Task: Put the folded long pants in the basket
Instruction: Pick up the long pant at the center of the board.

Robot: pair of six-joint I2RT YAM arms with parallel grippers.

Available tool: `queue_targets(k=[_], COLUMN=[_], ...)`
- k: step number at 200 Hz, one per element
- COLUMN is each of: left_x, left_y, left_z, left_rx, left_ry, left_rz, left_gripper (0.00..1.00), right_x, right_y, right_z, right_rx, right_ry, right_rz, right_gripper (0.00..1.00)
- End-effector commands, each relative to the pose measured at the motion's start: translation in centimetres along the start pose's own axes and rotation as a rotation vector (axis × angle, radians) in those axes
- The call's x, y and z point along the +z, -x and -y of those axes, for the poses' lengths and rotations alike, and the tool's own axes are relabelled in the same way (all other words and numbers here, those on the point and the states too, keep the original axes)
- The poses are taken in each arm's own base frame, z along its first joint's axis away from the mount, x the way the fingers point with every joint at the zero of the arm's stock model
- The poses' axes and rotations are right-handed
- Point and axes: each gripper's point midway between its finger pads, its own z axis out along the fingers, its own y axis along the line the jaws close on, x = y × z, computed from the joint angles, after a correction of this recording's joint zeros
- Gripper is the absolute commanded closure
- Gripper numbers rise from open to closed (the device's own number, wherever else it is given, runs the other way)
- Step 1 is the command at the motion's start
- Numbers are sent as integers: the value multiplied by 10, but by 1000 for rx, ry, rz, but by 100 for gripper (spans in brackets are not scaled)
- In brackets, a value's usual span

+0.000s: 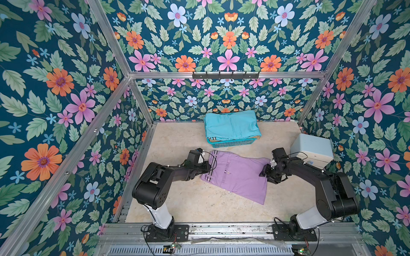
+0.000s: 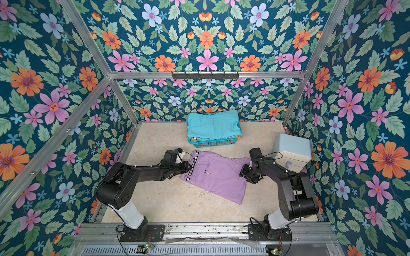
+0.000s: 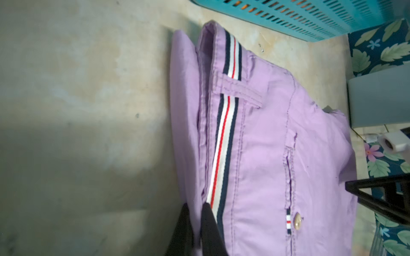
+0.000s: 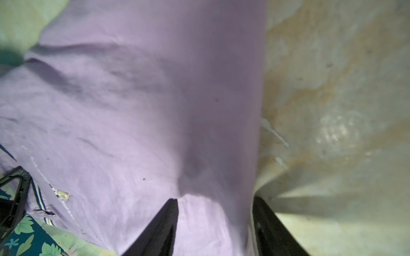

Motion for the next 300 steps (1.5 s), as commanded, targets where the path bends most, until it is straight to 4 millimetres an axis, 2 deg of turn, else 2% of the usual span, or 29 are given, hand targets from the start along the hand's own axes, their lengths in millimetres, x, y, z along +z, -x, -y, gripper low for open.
queue_targets(k=[1,25,54,122,154,176,199,242,266,300], left_x=[-10,-16,-21,-28,-30,-30,-30,-35,-44,-60], left_y=[-51,-65,-74,-62,-61,-61,-60,-55,-52,-45], left_z=[-57,-67,-69,-63,-63,-63,-61,-55,-52,-41], left_rx=[-98,-126,-133,-116,-114,-117,-113,-129,-143,-172], left_ry=[257,289,287,296,298,296,289,267,269,247], left_rz=[-134,-147,-149,-140,-131,-129,-125,-91,-76,-46], left_gripper=[100,100,100,100,100,100,100,100,100,100], right_x=[-2,3,15,13,16,19,21,20,10,-15], right_y=[-7,-20,-29,-6,-5,-8,-10,-16,-19,-26], right_z=[0,2,3,3,0,-4,-9,-21,-27,-35], right_rx=[5,19,23,-10,-14,-26,-44,-85,-99,-115], right_ry=[24,69,111,58,67,85,100,131,142,155], right_rz=[-2,-24,-52,23,13,-1,-7,-15,-4,16], right_gripper=[39,39,41,44,47,59,67,100,100,100])
